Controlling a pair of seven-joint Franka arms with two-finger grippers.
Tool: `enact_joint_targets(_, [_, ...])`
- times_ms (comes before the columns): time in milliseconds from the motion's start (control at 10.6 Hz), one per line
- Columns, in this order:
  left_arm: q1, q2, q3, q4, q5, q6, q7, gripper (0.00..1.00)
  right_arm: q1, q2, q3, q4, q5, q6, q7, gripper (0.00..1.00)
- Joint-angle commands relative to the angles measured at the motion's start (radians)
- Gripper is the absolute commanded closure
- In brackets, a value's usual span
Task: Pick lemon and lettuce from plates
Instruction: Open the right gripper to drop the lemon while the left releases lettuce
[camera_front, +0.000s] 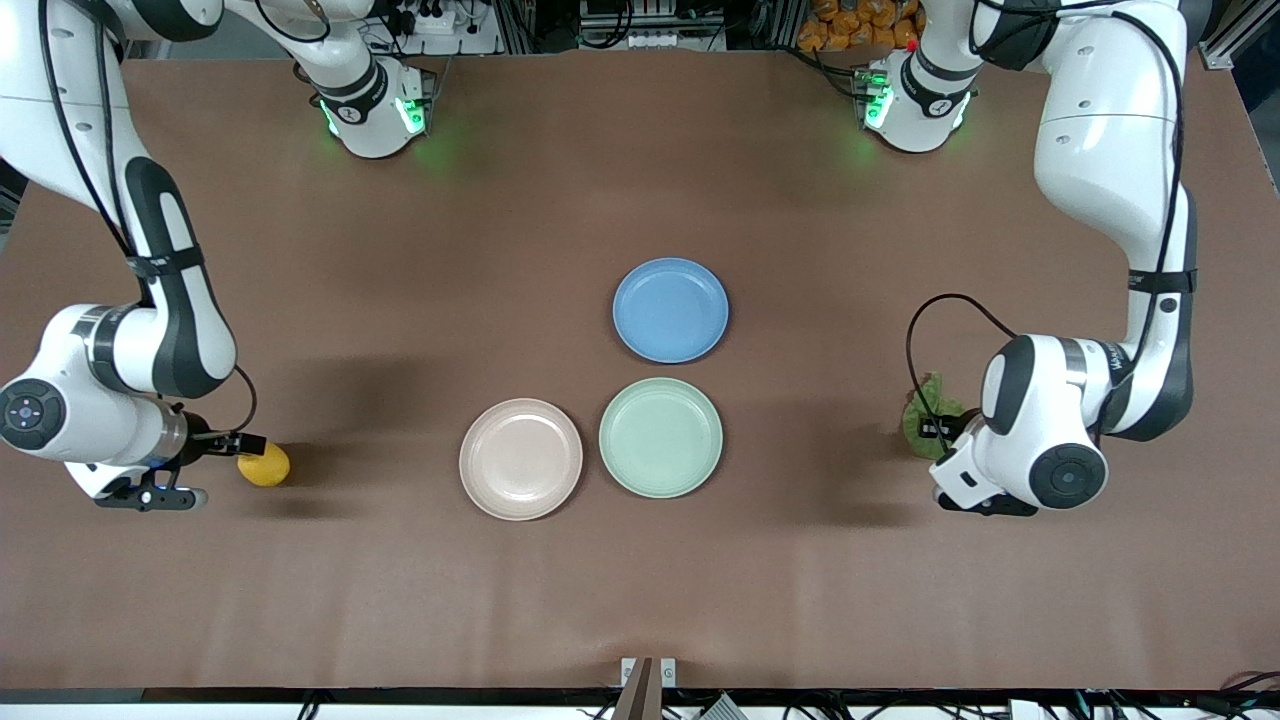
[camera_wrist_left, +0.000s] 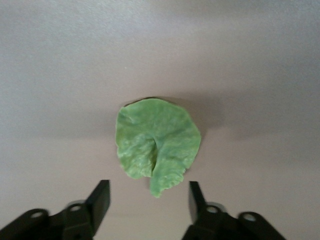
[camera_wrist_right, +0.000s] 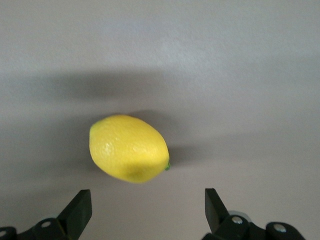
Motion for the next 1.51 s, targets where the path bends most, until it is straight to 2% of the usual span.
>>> enact_joint_targets(0, [0.007,-0.028,-0.007,-0.003,0.027,0.002,0.024,0.0,-0.047,-0.06,0.014,-0.041,0.0,-0.036,-0.007,0.0])
enact_joint_targets(284, [0.001,-0.049,-0.016,0.006,0.021,0.002,0.021,0.0,-0.087,-0.193,0.02,-0.211,0.003,-0.026,-0.007,0.0])
enact_joint_targets(568, [-0.004,-0.088,-0.027,0.023,0.015,0.005,0.021,0.0,-0.057,-0.339,0.021,-0.288,0.043,-0.099,-0.004,0.0])
enact_joint_targets(662, [-0.007,-0.115,-0.025,0.023,0.015,0.015,0.021,0.0,-0.038,-0.388,0.023,-0.282,0.073,-0.152,-0.002,0.0])
enact_joint_targets(946, [-0.007,-0.184,-0.024,0.02,0.015,0.02,0.03,0.0,0.014,-0.482,0.024,-0.279,0.147,-0.185,-0.005,0.0])
enact_joint_targets(1041, [-0.002,-0.201,-0.024,0.02,0.012,0.028,0.029,0.0,0.032,-0.497,0.024,-0.262,0.158,-0.21,-0.005,0.0])
enact_joint_targets(1230, [0.003,-0.261,-0.016,0.02,-0.014,0.028,0.016,0.0,0.063,-0.496,0.023,-0.158,0.16,-0.315,0.002,0.0])
enact_joint_targets(1419, [-0.007,-0.311,-0.016,0.018,-0.011,0.026,0.012,0.0,0.066,-0.496,0.023,-0.112,0.16,-0.355,0.001,0.0])
